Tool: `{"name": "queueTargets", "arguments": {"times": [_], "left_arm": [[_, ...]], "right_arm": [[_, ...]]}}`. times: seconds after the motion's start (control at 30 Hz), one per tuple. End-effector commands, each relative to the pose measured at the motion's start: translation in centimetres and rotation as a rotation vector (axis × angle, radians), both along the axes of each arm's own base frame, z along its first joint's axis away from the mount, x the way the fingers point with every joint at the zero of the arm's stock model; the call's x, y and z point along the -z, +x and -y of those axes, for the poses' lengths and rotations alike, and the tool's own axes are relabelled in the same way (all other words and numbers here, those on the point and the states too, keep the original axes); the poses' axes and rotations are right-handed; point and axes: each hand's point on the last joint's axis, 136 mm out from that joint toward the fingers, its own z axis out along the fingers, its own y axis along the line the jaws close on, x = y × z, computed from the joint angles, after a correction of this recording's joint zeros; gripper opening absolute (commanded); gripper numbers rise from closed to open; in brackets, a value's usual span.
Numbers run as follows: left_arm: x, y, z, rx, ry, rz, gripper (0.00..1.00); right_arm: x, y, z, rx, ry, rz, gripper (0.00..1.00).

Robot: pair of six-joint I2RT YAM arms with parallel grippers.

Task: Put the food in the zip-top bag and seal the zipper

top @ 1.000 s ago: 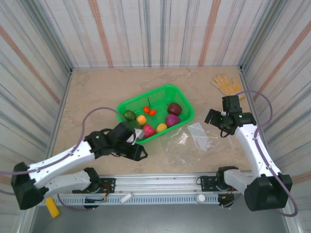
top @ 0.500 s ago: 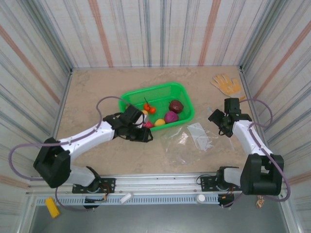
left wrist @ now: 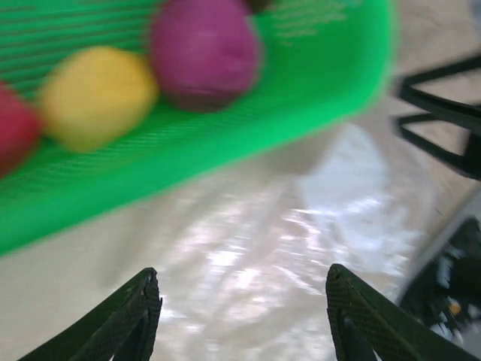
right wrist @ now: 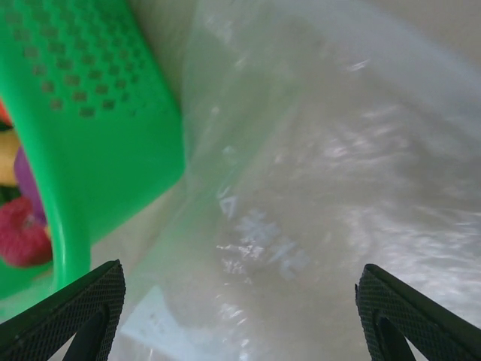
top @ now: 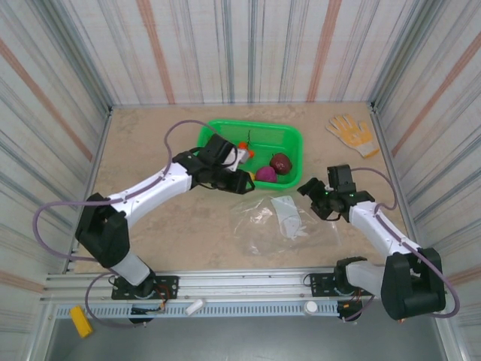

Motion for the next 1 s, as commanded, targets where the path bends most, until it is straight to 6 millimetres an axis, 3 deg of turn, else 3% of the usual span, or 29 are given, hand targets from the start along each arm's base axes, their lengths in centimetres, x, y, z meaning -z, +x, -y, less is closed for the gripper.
{"name": "queueTargets", "arguments": {"times": [0.0,0.1,0.2,0.3,0.37,0.43,0.57,0.77,0.97], "left_arm": [[-0.6,-3.8,-0.2,0.11,0.003,-0.041,0.58],[1.1,-7.2,1.1,0.206,0.029,-0.098,0.52],[4.1,-9.1,2.0,0.241,0.081,-0.145,0.45],[6.8,-8.5,2.3,0.177,0.063,-0.195,0.33],[8.5,-7.4,2.1,0.117,0.059,-0.221,0.13],[9.7,-6.8,1.5,0.086,0.094,-0.22,0.0],[11.4,-6.3,0.2,0.037,0.118,-0.263,0.0],[14.2,-5.2,-5.6,-0.079,0.284,-0.287,0.0],[15.5,-4.6,-9.2,-0.135,0.389,-0.293,0.02]], "right_arm": [[-2.0,0.4,-1.7,-0.041,0.048,0.047,0.83],[-2.6,0.6,0.7,-0.059,-0.065,0.063,0.86],[-4.3,0.8,1.6,-0.092,-0.16,0.122,0.9],[-5.5,0.4,2.0,-0.133,-0.251,0.181,0.89],[-5.7,-0.1,2.2,-0.141,-0.265,0.197,0.87],[-5.2,-0.6,2.5,-0.145,-0.273,0.187,0.86],[-2.9,-1.9,3.5,-0.173,-0.333,0.114,0.86],[-0.5,-1.7,4.7,-0.162,-0.358,0.07,0.89],[1.3,-0.8,4.7,-0.164,-0.337,0.044,0.91]]}}
